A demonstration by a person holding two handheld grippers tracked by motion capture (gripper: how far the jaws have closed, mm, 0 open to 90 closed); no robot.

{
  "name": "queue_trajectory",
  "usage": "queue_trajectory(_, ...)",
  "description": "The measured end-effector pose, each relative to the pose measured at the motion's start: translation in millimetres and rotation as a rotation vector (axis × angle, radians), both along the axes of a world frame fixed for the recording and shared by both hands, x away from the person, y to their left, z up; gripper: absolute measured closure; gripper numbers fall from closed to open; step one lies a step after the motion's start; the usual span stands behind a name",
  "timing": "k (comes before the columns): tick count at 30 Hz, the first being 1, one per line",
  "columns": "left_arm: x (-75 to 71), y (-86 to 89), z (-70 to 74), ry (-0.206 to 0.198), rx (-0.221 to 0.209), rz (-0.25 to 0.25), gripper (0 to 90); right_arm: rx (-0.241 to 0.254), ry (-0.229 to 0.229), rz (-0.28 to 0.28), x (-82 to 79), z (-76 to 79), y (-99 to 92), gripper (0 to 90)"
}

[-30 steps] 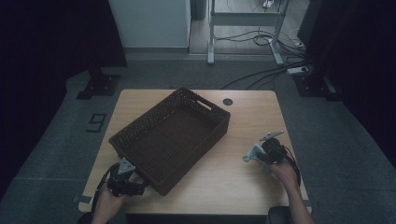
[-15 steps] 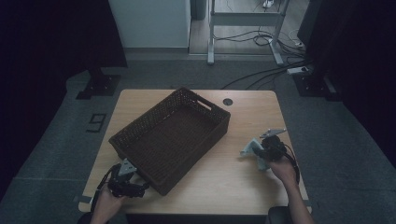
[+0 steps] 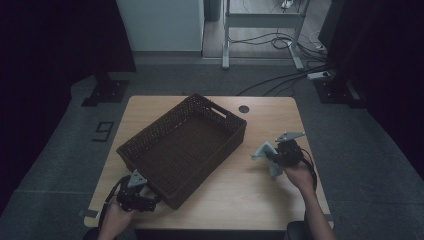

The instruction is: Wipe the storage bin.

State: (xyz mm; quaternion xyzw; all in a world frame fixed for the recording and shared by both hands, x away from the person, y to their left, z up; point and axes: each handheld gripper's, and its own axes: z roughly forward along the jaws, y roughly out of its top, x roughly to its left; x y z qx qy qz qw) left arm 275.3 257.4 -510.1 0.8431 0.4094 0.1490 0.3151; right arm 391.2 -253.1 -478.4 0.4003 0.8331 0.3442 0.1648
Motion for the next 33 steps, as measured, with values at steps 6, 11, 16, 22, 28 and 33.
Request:
queue_trajectory(6,0.2,0.4,-0.8,-0.005,-0.005,-0.003,0.0,0.008,-0.014,0.008,6.7,7.4,3.3,71.2)
queue_trajectory(11,0.2,0.5,-1.0,-0.006,-0.007,-0.003,0.0,0.019,-0.033,0.018,14.2,14.0,9.1,71.2)
queue_trajectory(16,0.4,0.8,-1.1,-0.006,-0.005,-0.006,0.0,0.015,-0.045,0.024,23.5,19.8,17.5,71.2)
queue_trajectory(22,0.4,1.1,-1.6,-0.009,-0.007,-0.009,0.0,0.008,-0.058,0.03,37.6,26.8,28.5,71.2)
queue_trajectory(28,0.4,1.3,-1.8,-0.011,-0.009,-0.011,0.0,-0.003,-0.068,0.02,53.2,29.2,39.7,71.2)
queue_trajectory(33,0.3,1.4,-2.1,-0.014,-0.01,-0.011,0.0,-0.015,-0.069,0.014,63.7,25.6,48.3,71.2)
